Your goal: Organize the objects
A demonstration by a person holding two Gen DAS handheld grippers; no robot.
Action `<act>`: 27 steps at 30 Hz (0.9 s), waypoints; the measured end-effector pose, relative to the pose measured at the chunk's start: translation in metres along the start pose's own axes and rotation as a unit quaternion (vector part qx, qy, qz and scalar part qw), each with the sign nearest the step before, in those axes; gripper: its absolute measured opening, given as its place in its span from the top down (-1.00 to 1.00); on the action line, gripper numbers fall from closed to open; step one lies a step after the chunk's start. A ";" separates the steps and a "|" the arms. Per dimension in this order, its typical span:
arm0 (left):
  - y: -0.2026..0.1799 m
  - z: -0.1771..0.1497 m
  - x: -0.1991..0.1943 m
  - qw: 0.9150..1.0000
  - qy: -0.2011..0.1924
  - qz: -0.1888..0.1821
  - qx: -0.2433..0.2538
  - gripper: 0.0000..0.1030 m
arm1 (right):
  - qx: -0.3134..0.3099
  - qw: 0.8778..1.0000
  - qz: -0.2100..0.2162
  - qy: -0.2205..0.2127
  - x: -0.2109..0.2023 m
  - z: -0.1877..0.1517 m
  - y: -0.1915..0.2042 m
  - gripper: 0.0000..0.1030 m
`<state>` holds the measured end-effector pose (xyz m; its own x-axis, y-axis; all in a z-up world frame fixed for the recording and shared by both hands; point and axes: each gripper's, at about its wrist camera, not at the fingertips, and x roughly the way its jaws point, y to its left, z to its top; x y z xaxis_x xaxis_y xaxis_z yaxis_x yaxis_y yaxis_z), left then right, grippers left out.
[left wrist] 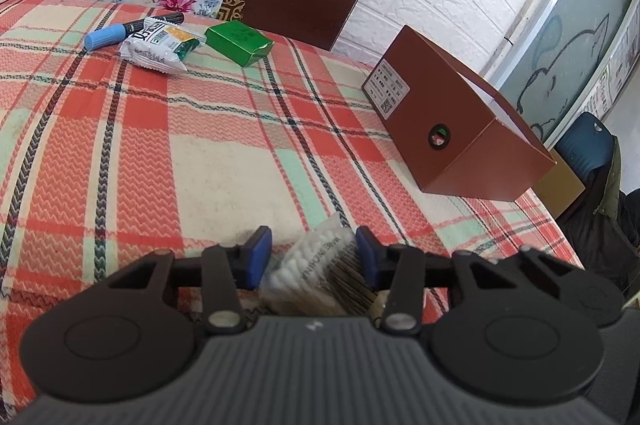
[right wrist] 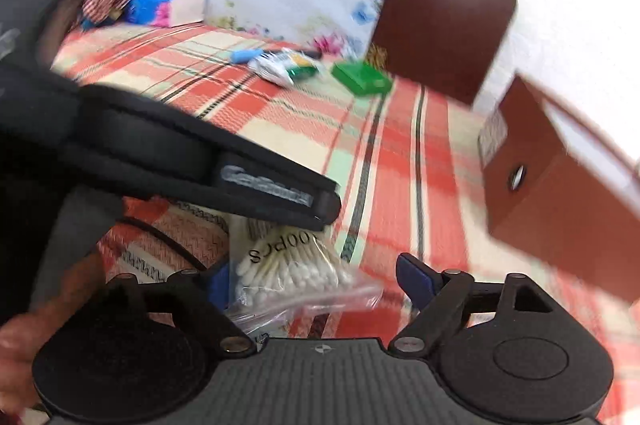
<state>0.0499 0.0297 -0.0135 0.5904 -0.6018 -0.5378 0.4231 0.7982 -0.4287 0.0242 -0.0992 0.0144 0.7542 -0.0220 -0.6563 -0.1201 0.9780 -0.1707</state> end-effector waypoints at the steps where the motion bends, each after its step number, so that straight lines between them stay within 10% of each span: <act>1: 0.000 0.000 0.000 1.000 0.000 0.001 0.001 0.06 | 0.007 1.000 0.013 0.004 0.000 0.001 -0.001 -0.34; 7: -0.002 0.000 0.000 1.000 -0.002 0.001 0.003 0.08 | -0.025 1.000 0.018 -0.005 -0.004 0.001 0.011 -0.02; 27: 0.007 0.002 -0.001 1.000 -0.009 -0.012 -0.020 0.15 | -0.052 0.998 -0.005 -0.022 -0.002 0.000 0.017 0.02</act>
<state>0.0539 0.0356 -0.0142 0.5931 -0.6194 -0.5143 0.4089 0.7821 -0.4703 0.0207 -0.0830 0.0128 0.7828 -0.0201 -0.6219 -0.1771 0.9509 -0.2537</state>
